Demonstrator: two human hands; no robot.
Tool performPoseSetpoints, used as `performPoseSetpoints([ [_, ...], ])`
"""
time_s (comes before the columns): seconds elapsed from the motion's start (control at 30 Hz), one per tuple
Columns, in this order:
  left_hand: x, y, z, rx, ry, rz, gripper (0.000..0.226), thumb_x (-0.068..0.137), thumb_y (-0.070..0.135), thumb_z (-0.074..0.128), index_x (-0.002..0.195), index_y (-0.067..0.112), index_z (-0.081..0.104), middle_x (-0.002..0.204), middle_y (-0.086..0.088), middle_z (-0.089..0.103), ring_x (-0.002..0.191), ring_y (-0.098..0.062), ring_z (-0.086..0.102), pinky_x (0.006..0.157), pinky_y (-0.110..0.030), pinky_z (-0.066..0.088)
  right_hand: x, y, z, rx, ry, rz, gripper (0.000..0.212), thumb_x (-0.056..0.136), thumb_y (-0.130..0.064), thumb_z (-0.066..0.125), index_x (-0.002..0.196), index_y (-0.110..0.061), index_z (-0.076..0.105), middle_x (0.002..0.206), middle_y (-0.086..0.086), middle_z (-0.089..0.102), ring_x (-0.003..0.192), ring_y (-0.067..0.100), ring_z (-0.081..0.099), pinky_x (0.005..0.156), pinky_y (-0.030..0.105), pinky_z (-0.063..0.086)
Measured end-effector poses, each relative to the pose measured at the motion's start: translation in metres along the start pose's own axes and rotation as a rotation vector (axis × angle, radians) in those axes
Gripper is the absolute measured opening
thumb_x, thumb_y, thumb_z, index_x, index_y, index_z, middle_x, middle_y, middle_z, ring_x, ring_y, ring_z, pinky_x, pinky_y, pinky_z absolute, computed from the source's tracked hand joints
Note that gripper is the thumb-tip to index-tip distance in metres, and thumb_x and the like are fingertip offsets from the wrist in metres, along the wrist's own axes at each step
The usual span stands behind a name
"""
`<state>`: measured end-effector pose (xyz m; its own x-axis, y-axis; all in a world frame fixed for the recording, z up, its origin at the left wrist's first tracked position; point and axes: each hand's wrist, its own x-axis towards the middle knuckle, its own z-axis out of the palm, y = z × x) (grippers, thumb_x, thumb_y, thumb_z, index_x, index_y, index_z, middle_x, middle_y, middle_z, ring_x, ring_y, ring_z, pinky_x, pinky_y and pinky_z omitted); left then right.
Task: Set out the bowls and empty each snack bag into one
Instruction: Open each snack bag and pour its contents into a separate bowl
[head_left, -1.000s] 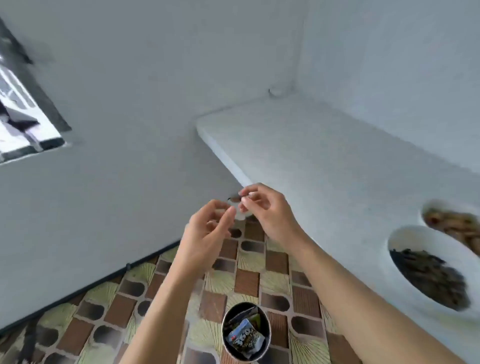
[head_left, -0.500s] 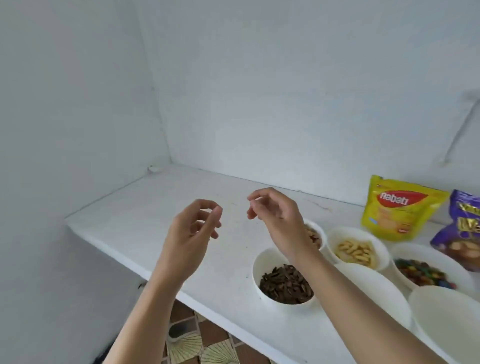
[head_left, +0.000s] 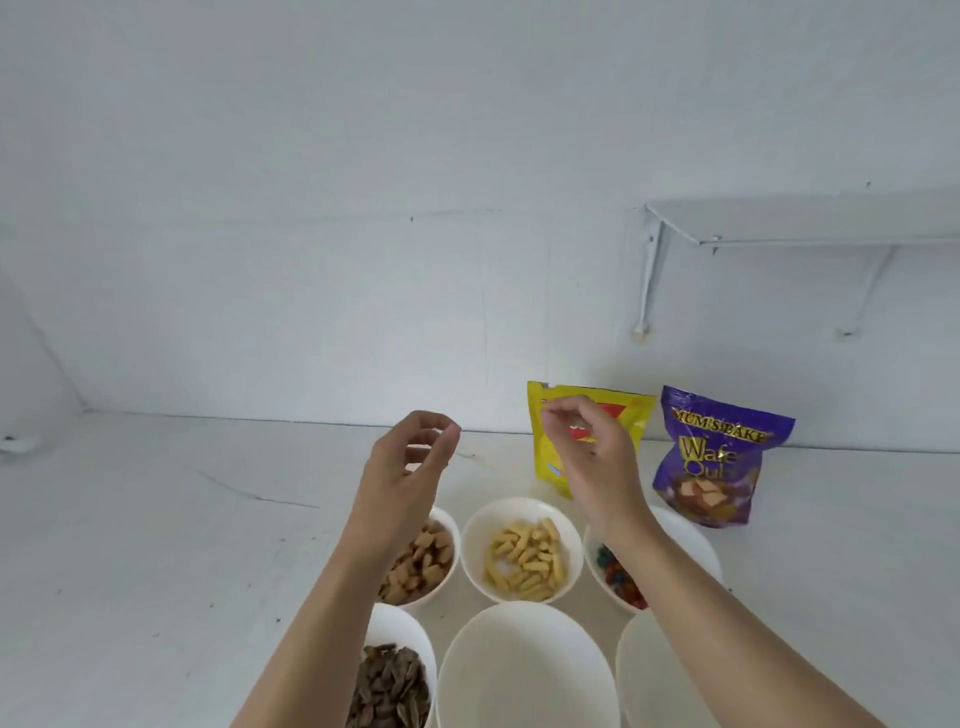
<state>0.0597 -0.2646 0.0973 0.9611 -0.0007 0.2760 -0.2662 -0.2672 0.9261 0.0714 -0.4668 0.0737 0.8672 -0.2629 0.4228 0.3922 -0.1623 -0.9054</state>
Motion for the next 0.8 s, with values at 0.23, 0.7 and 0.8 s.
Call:
performPoseSetpoints([
  [0.23, 0.059, -0.027, 0.076, 0.012, -0.084, -0.072, 0.011, 0.099, 0.033, 0.065, 0.092, 0.028, 0.07, 0.104, 0.004, 0.067, 0.095, -0.014, 0.065, 0.08, -0.032, 0.053, 0.049, 0.059, -0.056, -0.229, 0.16, -0.003, 0.003, 0.095, -0.022, 0.068, 0.094, -0.02, 0.068, 0.114, -0.007, 0.058, 0.114, 0.008, 0.055, 0.101, 0.043, 0.049],
  [0.7, 0.139, -0.069, 0.162, -0.004, -0.173, -0.168, 0.01, 0.095, 0.021, 0.07, 0.092, 0.031, 0.073, 0.135, 0.007, 0.06, 0.131, -0.014, 0.051, 0.091, -0.014, 0.04, 0.086, 0.123, -0.079, -0.364, 0.159, 0.217, 0.002, 0.094, -0.025, 0.068, 0.094, -0.025, 0.069, 0.118, -0.005, 0.053, 0.117, 0.009, 0.049, 0.083, 0.015, 0.039],
  [0.8, 0.14, -0.073, 0.168, 0.005, -0.232, -0.234, 0.015, 0.093, 0.021, 0.073, 0.087, 0.035, 0.076, 0.13, -0.002, 0.065, 0.122, -0.021, 0.06, 0.09, -0.027, 0.049, 0.089, 0.131, -0.079, -0.313, 0.123, 0.272, 0.007, 0.095, -0.018, 0.065, 0.099, -0.021, 0.07, 0.112, -0.007, 0.061, 0.111, 0.009, 0.054, 0.085, 0.016, 0.041],
])
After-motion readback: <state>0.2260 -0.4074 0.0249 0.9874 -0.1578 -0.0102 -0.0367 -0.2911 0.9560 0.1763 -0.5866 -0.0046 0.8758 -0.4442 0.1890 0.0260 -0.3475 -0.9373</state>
